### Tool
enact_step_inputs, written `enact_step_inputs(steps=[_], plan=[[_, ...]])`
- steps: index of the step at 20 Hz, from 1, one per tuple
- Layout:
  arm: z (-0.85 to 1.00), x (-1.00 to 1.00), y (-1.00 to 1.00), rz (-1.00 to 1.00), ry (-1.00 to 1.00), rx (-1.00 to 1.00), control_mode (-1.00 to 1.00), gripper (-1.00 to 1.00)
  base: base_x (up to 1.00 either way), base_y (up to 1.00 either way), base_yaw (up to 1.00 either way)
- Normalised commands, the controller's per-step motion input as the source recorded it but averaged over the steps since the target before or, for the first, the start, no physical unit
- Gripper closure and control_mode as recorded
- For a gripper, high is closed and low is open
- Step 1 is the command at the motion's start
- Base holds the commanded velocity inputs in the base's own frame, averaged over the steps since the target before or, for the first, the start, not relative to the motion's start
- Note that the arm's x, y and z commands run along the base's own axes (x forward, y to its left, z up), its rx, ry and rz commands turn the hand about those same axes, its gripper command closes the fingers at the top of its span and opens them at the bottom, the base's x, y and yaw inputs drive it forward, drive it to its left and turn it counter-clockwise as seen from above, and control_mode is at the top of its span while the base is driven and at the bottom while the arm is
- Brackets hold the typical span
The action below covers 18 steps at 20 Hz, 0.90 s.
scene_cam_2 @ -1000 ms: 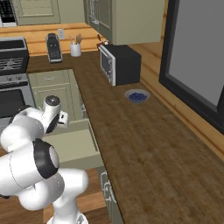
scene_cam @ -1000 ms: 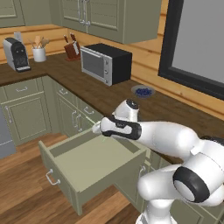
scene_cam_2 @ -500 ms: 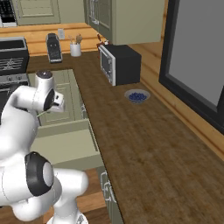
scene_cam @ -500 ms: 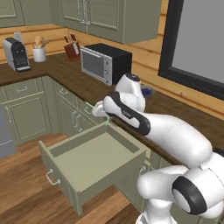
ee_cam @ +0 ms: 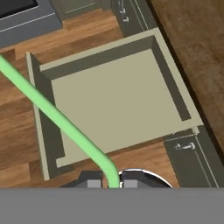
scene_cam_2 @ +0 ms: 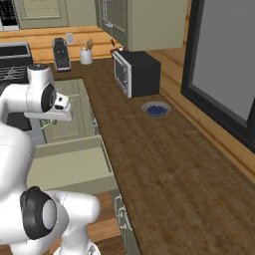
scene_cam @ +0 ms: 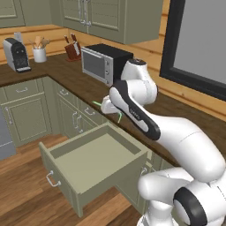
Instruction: Take a straw from the drawer in front and place it inside the glass cup on the dining counter.
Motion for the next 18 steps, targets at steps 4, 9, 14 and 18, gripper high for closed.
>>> enact_step_inputs(steps=[4, 9, 14, 18], plan=[[0.0, -0.15, -0.25, -0.01, 0.0, 0.0, -1.0, 1.0, 0.0, 0.0, 0.0], [0.0, -0.11, -0.16, 0.0, 0.0, 0.0, 1.0, 1.0, -0.33, -0.13, 0.0], [0.0, 0.0, 0.0, 0.0, 0.0, 0.0, 1.0, 1.0, -1.0, -0.2, 0.23], [0.0, 0.0, 0.0, 0.0, 0.0, 0.0, 1.0, 1.0, -0.92, 0.22, 0.76]])
